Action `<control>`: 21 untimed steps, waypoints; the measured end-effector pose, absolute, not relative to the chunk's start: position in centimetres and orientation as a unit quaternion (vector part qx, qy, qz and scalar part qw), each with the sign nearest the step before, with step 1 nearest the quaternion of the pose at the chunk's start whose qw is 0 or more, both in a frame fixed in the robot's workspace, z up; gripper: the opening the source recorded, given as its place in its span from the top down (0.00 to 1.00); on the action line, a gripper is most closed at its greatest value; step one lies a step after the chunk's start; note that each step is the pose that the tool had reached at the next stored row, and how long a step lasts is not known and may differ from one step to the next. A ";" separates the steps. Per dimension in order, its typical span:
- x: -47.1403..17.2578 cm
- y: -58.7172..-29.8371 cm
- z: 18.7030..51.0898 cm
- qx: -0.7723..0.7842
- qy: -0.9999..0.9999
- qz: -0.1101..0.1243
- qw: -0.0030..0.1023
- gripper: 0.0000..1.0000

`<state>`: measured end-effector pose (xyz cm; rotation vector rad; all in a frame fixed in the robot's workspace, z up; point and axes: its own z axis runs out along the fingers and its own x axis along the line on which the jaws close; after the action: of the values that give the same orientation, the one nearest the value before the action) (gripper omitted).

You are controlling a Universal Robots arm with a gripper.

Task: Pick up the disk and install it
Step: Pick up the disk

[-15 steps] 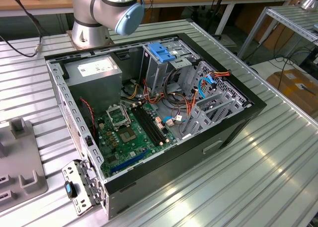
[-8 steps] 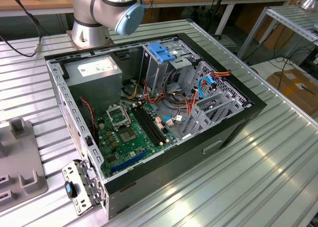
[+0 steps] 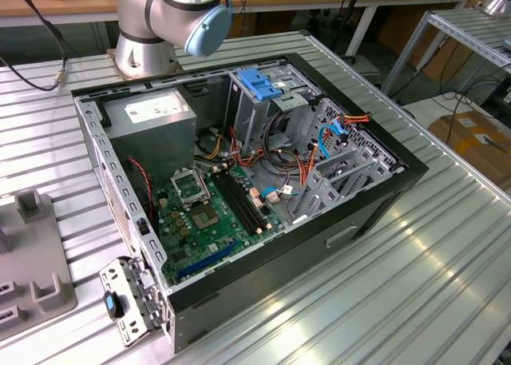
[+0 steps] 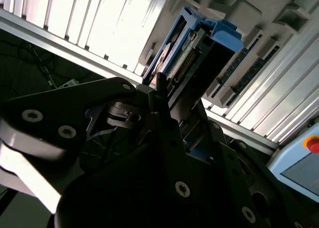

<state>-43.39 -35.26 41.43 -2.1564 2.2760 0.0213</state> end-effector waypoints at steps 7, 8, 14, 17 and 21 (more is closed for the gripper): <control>-43.4 -35.3 43.1 -0.688 0.726 0.007 0.003 0.65; -43.4 -35.3 43.3 -0.688 0.726 0.007 0.003 0.65; -43.4 -35.3 43.8 -0.688 0.726 0.007 0.003 0.65; -43.4 -35.3 43.9 -0.688 0.726 0.007 0.003 0.65; -43.4 -35.3 43.9 -0.688 0.726 0.007 0.003 0.65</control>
<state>-43.40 -35.26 43.88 -2.1564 2.2760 0.0213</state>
